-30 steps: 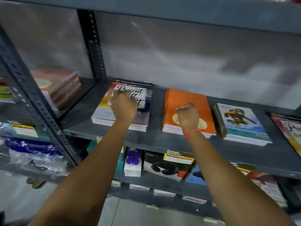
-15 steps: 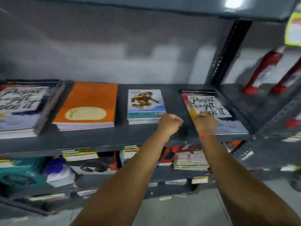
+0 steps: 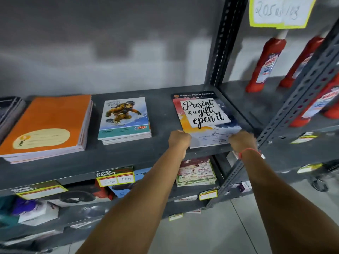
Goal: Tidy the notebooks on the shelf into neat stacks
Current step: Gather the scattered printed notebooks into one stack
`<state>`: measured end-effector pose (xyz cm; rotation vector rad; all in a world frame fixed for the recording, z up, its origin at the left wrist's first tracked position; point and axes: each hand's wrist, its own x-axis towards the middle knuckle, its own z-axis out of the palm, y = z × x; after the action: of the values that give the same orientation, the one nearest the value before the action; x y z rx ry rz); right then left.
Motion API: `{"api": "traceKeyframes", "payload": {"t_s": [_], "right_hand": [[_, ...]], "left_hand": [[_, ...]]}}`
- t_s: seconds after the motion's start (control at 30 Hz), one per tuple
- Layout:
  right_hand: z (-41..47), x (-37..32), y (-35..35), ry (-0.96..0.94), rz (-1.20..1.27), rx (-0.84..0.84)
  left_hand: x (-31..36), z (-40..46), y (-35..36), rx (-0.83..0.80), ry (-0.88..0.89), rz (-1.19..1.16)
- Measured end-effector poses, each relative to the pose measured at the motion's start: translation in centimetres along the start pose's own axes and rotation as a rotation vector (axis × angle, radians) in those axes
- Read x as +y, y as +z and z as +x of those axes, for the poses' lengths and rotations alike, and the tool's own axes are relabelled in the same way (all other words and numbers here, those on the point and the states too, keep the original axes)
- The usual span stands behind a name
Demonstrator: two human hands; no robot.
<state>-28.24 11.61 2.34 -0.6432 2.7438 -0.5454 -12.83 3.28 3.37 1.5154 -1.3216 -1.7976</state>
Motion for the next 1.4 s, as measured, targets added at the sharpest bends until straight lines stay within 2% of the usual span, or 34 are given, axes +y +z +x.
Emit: {"api": "traceKeyframes", "payload": {"t_s": [0.2,0.4,0.5,0.67,0.77,0.87,1.03,1.23,1.4], "right_hand": [[1.7,0.7,-1.2,0.076,0.14,0.001],[1.5,1.1,-1.1,0.193,0.312,-0.045],[0.8,0.8,-1.5,0.22,0.447,-0.185],[-0.8,1.1,-2.8,0.26,0.742,-0.297],[-2.1,0.6,-3.4,0.294,0.874,-0.309],[-3.4,-1.4,-3.6,0.25,0.968,-0.314],[-7.5,-8.7,-2.9,0.062,1.054,-0.388],[-17.1,-21.5,2.2,-0.156,1.05,-0.543],[-27.6,-30.8,9.2,-0.195,1.042,-0.629]], "left_hand": [[0.4,0.8,0.1,0.015,-0.078,0.046],[0.2,1.0,-1.1,-0.05,-0.066,0.019],[0.3,0.9,-1.9,-0.048,-0.067,0.02],[0.1,0.2,-3.1,-0.022,-0.008,0.05],[1.0,-0.4,-3.9,-0.009,0.075,0.08],[2.9,-1.7,-6.3,0.016,0.158,0.098],[5.1,-3.9,-14.8,0.112,0.266,0.053],[5.1,-6.3,-32.2,0.307,0.294,0.014],[3.2,-9.0,-46.6,0.429,0.288,0.004]]}}
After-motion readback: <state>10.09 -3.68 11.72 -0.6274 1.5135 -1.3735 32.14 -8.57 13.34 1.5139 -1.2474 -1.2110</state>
